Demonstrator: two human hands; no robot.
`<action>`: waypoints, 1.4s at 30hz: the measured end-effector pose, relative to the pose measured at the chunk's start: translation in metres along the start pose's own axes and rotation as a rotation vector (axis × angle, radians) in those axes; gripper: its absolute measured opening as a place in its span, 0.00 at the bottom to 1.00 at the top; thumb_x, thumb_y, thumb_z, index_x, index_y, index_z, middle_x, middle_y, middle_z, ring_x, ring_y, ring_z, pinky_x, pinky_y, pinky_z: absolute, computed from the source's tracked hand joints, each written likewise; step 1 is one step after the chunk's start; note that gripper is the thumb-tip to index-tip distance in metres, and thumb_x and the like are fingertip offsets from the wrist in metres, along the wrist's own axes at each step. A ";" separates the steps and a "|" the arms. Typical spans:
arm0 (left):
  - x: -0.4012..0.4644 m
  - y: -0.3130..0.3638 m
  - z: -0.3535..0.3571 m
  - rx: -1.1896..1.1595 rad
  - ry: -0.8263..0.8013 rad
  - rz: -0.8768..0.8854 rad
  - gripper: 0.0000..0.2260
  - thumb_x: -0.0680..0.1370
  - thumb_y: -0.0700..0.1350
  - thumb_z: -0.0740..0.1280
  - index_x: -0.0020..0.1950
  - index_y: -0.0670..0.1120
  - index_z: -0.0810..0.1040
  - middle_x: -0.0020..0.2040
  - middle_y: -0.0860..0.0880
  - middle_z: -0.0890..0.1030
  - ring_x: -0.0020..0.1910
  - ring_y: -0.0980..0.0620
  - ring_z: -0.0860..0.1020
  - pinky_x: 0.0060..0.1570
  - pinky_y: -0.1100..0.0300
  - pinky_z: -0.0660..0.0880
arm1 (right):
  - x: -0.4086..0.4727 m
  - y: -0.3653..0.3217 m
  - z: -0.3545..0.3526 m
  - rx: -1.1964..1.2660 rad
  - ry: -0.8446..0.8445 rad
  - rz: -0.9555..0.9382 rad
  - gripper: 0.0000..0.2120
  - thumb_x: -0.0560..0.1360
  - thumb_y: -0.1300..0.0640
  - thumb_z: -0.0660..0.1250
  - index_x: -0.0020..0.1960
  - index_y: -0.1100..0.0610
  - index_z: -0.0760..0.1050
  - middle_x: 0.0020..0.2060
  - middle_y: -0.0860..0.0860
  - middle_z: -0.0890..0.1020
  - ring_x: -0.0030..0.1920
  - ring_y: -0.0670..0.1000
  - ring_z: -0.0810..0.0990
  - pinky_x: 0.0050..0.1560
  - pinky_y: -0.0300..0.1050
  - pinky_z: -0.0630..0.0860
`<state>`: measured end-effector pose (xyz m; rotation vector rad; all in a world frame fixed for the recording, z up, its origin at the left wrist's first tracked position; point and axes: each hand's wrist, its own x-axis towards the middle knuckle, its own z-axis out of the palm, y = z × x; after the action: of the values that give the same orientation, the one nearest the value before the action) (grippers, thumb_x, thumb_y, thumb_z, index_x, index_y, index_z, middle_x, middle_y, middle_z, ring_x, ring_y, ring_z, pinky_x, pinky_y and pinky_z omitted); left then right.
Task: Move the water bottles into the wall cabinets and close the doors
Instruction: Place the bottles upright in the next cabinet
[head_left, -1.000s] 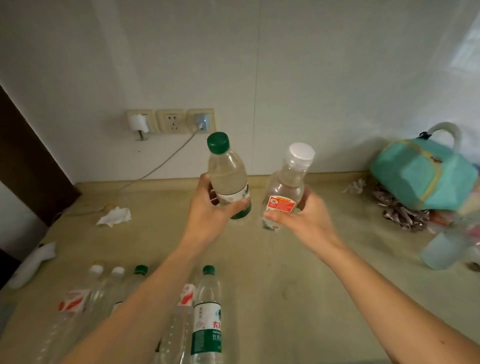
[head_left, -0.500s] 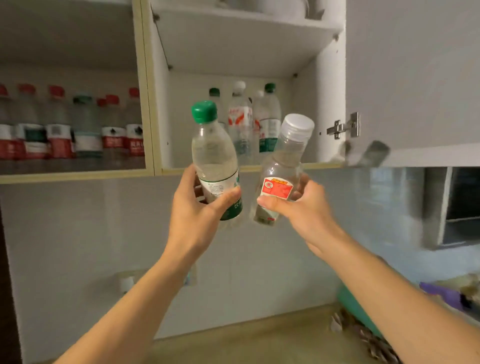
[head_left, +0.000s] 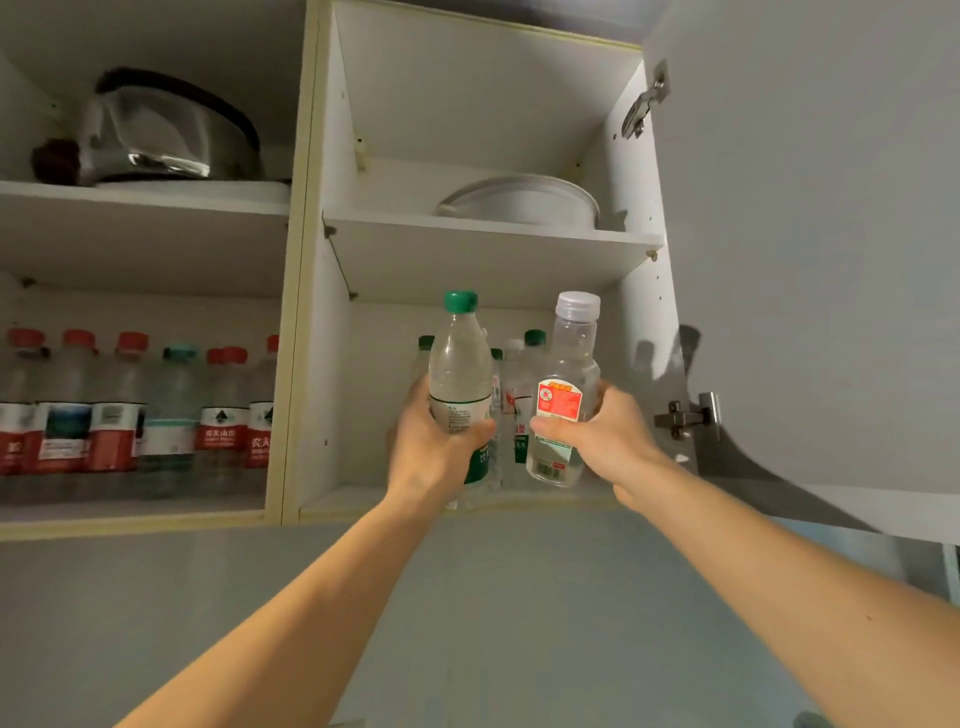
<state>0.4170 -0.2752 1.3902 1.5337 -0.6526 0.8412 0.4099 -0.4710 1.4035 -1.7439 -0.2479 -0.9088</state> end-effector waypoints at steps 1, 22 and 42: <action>0.004 -0.005 0.005 0.017 0.010 -0.020 0.23 0.73 0.44 0.78 0.63 0.58 0.73 0.48 0.62 0.81 0.48 0.65 0.79 0.41 0.68 0.72 | 0.007 0.005 0.001 -0.009 -0.002 0.022 0.30 0.66 0.53 0.83 0.63 0.53 0.74 0.55 0.49 0.83 0.55 0.51 0.82 0.47 0.45 0.78; 0.073 -0.062 0.045 0.329 -0.139 -0.216 0.20 0.79 0.53 0.70 0.66 0.50 0.64 0.55 0.52 0.76 0.45 0.56 0.77 0.43 0.59 0.73 | 0.064 0.081 -0.007 -0.378 0.108 -0.045 0.33 0.70 0.39 0.76 0.66 0.55 0.71 0.56 0.48 0.79 0.55 0.51 0.77 0.54 0.48 0.75; 0.076 -0.071 0.106 0.507 -0.090 -0.184 0.33 0.77 0.57 0.71 0.74 0.46 0.59 0.61 0.45 0.77 0.51 0.47 0.79 0.49 0.51 0.78 | 0.067 0.112 -0.001 -0.611 0.466 -0.184 0.41 0.73 0.44 0.73 0.78 0.48 0.55 0.68 0.53 0.68 0.64 0.59 0.71 0.51 0.54 0.74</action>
<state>0.5333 -0.3664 1.4078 2.0632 -0.3655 0.8387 0.5196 -0.5319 1.3679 -2.0046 0.2043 -1.6155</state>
